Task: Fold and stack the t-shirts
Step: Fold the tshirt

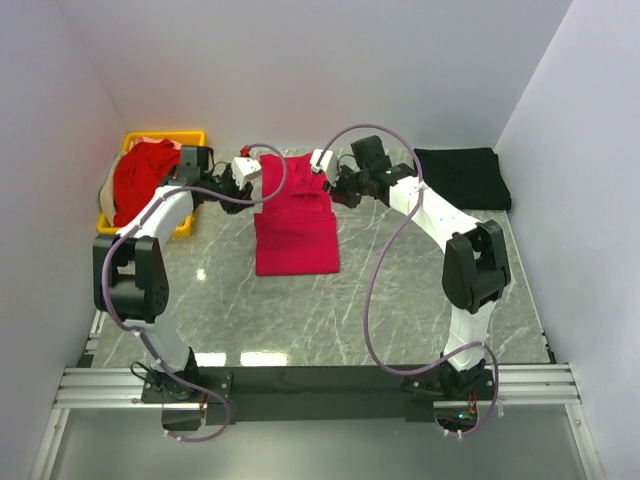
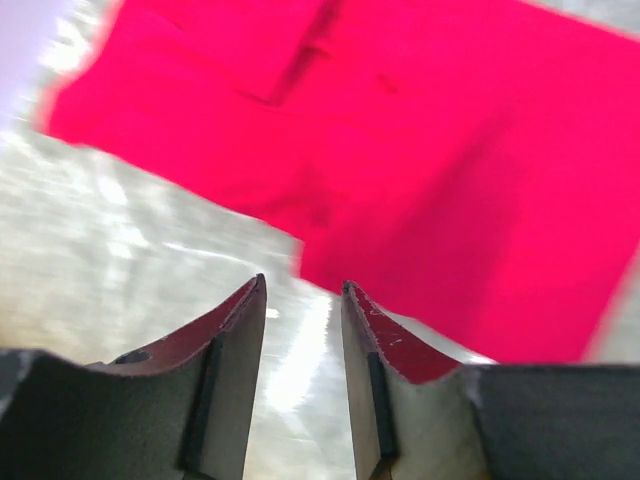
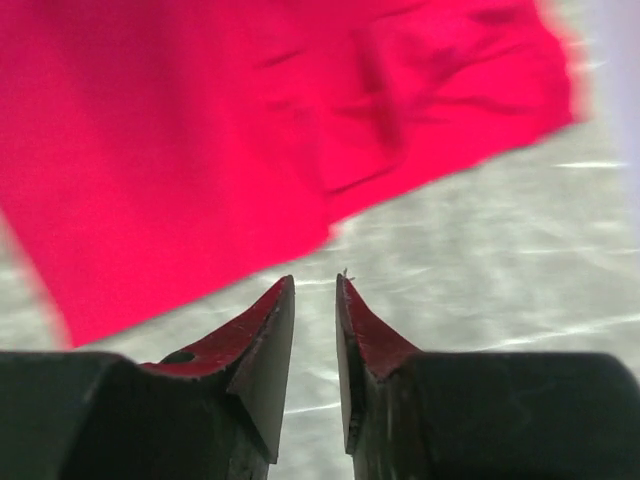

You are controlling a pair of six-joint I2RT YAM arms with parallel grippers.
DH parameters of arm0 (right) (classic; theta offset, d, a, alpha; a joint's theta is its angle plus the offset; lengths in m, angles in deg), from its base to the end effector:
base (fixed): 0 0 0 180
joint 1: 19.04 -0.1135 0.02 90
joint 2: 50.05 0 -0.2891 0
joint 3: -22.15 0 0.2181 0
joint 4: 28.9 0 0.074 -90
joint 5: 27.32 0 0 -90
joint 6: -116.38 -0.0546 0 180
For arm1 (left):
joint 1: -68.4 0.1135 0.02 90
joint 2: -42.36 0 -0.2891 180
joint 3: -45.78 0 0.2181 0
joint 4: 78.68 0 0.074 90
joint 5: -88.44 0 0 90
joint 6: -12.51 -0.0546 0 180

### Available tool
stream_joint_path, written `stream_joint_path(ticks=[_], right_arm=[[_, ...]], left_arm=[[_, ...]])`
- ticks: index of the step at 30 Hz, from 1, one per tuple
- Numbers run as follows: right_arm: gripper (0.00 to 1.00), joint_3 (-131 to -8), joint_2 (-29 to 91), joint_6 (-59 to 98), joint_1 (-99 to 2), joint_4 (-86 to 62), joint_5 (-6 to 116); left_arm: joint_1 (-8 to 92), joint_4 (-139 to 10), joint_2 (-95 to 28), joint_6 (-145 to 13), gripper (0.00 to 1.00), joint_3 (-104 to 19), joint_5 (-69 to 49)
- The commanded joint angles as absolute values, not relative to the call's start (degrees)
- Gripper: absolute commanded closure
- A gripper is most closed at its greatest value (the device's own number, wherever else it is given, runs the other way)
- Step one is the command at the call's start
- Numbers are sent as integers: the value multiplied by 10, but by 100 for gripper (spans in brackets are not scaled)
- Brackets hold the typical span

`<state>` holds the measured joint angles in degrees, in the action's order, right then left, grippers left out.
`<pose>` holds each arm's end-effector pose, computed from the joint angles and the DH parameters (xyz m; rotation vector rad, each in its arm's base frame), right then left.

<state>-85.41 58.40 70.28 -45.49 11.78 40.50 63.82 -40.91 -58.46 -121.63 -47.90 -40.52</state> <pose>0.3693 0.2068 0.3017 -1.4510 1.7162 0.2810 0.3692 -0.0640 0.2881 1.1790 1.8355 -0.4152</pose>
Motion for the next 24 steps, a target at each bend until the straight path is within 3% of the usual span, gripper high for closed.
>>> stream_joint_path(ticks=[1,7,12,24], right_arm=[[70,-892,583,645,-459,256,327],[56,-703,488,696,-506,190,360],[52,-547,427,740,-568,47,444],[55,-502,464,786,-611,-48,498]], left_arm=[[632,-353,-546,-1146,58,-448,-451],[607,-374,-455,-1235,47,-289,-460],[569,-465,-376,-1319,43,-147,-409],[492,-645,-368,-1410,45,-32,-338]])
